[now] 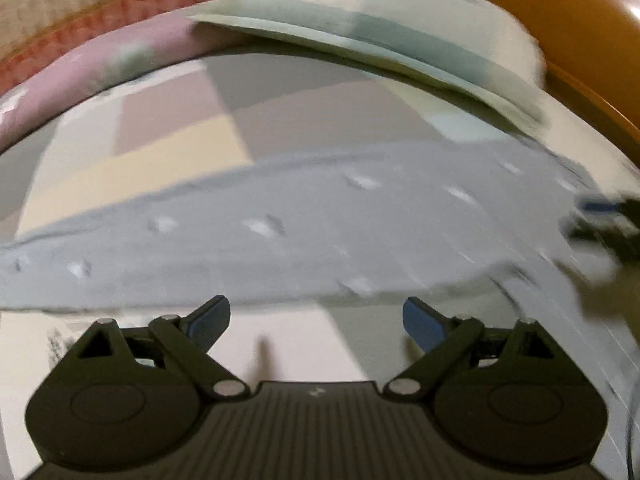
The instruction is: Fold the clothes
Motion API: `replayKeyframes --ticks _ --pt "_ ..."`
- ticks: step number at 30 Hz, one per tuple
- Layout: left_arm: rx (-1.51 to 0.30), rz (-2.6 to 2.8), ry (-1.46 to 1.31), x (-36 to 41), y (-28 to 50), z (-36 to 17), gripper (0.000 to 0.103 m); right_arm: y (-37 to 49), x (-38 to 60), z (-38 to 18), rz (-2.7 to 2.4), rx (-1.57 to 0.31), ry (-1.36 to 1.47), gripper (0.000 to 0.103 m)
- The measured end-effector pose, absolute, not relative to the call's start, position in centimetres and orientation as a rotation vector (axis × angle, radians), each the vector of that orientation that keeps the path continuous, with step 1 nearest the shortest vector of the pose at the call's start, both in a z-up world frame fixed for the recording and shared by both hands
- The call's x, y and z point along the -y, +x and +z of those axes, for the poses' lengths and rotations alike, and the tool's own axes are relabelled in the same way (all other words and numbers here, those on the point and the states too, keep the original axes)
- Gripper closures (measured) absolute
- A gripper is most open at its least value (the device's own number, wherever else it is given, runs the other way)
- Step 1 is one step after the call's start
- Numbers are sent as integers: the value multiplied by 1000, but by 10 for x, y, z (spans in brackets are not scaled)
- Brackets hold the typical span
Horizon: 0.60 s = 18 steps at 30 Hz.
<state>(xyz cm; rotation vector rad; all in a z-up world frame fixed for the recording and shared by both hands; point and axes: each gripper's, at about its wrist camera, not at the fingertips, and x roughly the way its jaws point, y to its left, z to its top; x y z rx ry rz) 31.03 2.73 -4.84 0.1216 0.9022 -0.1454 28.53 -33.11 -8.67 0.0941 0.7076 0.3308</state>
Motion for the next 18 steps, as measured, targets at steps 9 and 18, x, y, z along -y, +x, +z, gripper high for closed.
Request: replayKeyframes --ticks 9,18 --pt "-926 -41 -14 -86 337 -99 8 290 320 -100 308 -749 26 0" --pt "-851 -29 30 -110 352 -63 9 291 318 -105 308 -756 49 0"
